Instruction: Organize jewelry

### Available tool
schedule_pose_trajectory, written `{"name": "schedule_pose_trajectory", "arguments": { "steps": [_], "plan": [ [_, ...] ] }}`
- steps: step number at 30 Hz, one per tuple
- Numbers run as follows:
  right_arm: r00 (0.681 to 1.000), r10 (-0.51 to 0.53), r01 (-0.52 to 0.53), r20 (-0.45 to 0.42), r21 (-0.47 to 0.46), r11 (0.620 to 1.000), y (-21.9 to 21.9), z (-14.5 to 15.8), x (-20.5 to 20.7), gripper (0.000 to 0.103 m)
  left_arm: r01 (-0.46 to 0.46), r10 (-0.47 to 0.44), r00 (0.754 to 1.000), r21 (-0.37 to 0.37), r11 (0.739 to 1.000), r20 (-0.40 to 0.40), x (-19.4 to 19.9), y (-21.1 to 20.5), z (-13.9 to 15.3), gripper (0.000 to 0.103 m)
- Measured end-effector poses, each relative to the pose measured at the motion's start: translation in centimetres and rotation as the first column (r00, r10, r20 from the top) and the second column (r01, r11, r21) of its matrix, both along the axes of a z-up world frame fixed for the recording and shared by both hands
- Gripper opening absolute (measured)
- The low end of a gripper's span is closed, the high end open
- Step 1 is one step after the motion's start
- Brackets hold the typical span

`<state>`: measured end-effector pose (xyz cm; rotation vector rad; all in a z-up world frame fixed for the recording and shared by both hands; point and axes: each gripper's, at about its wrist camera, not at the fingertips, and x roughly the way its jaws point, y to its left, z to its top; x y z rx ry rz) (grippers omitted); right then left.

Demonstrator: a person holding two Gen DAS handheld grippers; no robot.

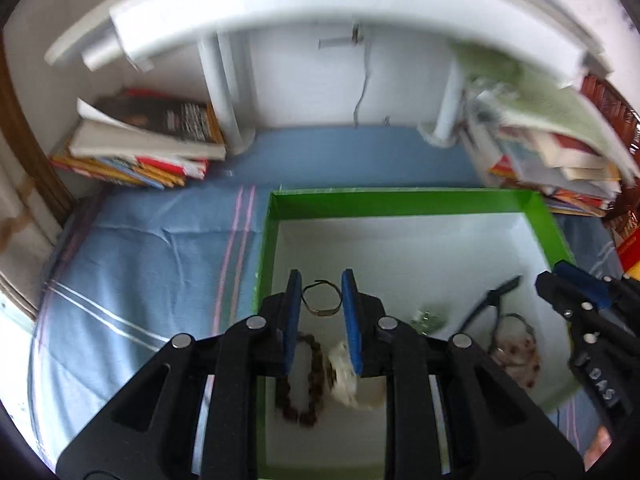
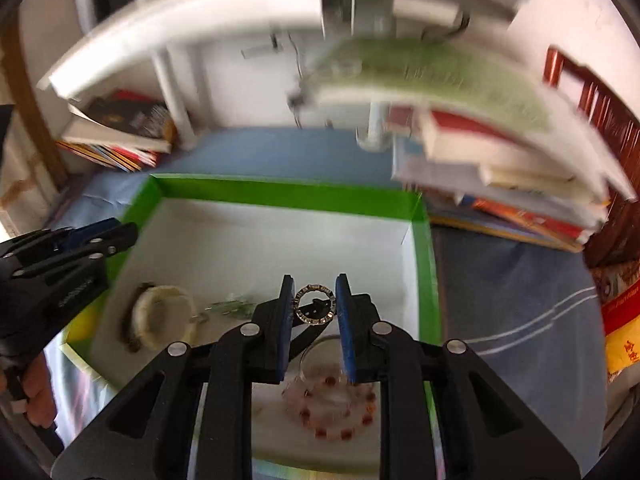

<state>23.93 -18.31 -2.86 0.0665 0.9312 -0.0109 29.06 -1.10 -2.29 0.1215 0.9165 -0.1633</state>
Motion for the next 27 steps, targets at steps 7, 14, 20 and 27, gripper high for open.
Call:
{"name": "schedule_pose_trajectory", "arguments": {
  "steps": [7,14,20,27],
  "plan": [
    [0.999,-0.014,0.014,0.045,0.005,1.0,0.3,0.8,-2.0,0.053,-0.01,0.01,1.0,-0.019,1.0,0.005,-0.5,0.9,-0.7,0.056],
    [0.97,-0.053,0.065,0.238,-0.041,0.997,0.4,5.4,-11.0,0.083,-0.03,0.034,0.983,-0.022,0.999,0.179,-7.9,1.6,3.9,0.08],
    [0.919,-0.126,0.149,0.374,-0.033,0.988,0.5,6.9,-19.9,0.1,-0.046,0.053,0.926,-0.027,0.999,0.373,-18.7,2.6,6.3,0.091],
    [0.873,-0.152,0.221,0.463,-0.097,0.97,1.8,7.8,-26.4,0.1,-0.03,0.034,0.891,-0.016,0.999,0.453,-26.6,2.3,6.5,0.096]
  ]
}}
